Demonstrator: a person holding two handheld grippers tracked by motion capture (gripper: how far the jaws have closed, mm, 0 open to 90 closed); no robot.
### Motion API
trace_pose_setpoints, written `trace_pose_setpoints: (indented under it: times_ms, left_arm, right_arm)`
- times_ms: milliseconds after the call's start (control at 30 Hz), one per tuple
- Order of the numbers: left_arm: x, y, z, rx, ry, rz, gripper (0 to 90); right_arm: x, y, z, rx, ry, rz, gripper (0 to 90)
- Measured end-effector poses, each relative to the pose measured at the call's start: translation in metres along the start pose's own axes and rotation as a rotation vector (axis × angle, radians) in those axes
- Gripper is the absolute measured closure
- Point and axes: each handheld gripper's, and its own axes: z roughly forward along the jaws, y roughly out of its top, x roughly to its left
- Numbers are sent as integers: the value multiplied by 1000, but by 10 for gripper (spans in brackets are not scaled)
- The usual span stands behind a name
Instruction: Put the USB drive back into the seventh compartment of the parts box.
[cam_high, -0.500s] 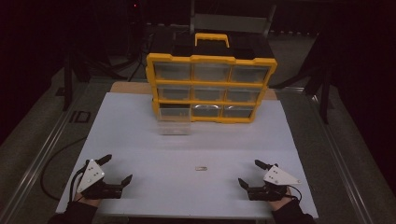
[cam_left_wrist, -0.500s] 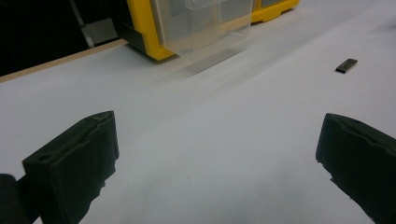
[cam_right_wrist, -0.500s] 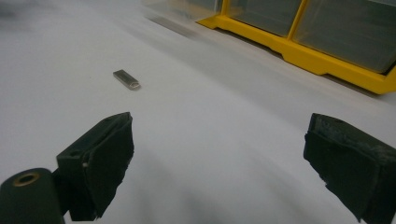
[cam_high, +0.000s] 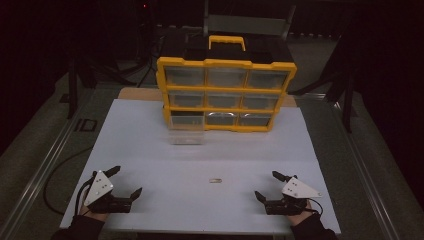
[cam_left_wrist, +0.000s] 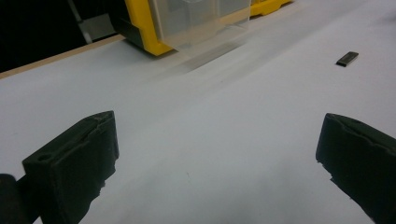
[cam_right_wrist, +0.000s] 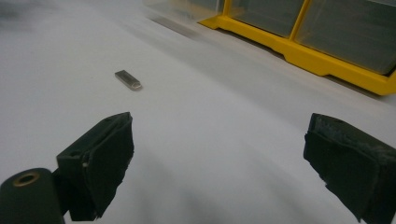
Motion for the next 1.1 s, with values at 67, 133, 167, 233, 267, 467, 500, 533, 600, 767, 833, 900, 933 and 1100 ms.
trace_pose_setpoints:
  times_ms: [67, 133, 167, 233, 267, 467, 500, 533, 600, 767, 833, 900, 933, 1100]
  left_arm:
    - [0, 1, 0, 5, -1, 4, 3]
    - [0, 2, -1, 5, 1, 4, 2]
    - [1, 4, -1, 6, -2, -3, 2]
    - [1, 5, -1, 10, 0, -4, 2]
    - [1, 6, 0, 14, -8, -5, 2]
    - [2, 11, 1, 24, -16, -9, 2]
    - [2, 16, 1, 21, -23, -5, 2]
    - [3, 18, 0, 17, -29, -7, 2]
    - [3, 24, 1, 13, -41, -4, 2]
    - [2, 36, 3, 7, -71, 8, 2]
    - [0, 44, 7, 17, -96, 35, 2]
    - [0, 48, 9, 18, -111, 35, 2]
    - [-1, 52, 11, 20, -123, 44, 2]
    - [-3, 66, 17, 24, -166, 63, 2]
  right_arm:
    - [1, 0, 0, -3, 0, 3, 85]
    - [1, 0, 0, -4, -2, -1, 85]
    - [1, 1, 0, -4, -2, -2, 85]
    - [1, 1, 0, -4, -2, -2, 85]
    - [1, 1, 0, -5, -2, -1, 85]
    - [2, 1, -1, -6, -6, -2, 85]
    - [1, 1, -1, -5, -6, -5, 85]
    - [1, 1, -1, -4, -6, -6, 85]
    - [1, 1, -1, -5, -4, -8, 86]
    - [1, 1, -1, -4, -3, -7, 86]
    - [2, 1, -1, -2, -4, -8, 86]
    - [2, 1, -1, -2, -4, -6, 85]
    - [1, 1, -1, -3, -3, -7, 86]
    - [1, 1, -1, -7, 0, -1, 86]
